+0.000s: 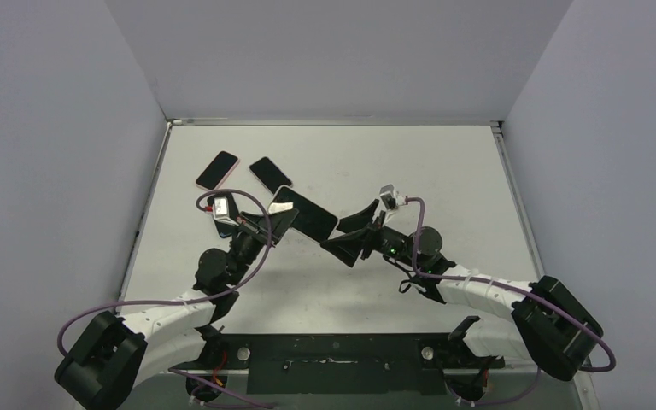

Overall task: Take the phone out of the phone case
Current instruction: Remove the phone case from the phone.

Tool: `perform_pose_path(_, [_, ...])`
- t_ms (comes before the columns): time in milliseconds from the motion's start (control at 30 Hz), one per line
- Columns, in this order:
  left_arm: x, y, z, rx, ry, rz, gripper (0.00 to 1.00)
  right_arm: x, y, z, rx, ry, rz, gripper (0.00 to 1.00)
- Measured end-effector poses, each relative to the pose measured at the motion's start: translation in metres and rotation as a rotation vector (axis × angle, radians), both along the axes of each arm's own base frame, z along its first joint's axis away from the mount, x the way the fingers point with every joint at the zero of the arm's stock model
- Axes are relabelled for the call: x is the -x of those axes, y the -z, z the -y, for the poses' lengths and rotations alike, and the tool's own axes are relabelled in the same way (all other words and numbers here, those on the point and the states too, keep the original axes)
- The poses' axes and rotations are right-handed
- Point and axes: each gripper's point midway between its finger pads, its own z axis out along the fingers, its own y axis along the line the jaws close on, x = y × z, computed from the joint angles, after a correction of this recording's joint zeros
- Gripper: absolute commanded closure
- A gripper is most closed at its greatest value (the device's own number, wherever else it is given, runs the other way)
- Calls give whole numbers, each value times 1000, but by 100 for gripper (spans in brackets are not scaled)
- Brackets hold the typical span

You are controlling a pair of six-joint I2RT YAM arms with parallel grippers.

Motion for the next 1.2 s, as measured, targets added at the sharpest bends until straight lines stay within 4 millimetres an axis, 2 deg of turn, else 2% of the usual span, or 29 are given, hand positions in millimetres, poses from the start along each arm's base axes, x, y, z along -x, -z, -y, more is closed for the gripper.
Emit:
perform_pose_path(233, [3,-1,-4,25,-4,-5,100,7,9,-14,-33,-49,-40,21])
perform_pose_path(533, [3,-1,-4,30,0,-11,100,15,6,-20,-54,-77,-24,35])
perform_pose_path(833, [4,-2,-3,52,13,-27,100,14,9,-21,-42,-77,2,65])
perform_pose_path(1000, [6,-3,-2,66,28,-33,100,15,12,-22,-31,-88,9,87])
perform_pose_path(1200, [5,-5,0,58,65,-22,100,18,13,-23,-22,-106,26,99])
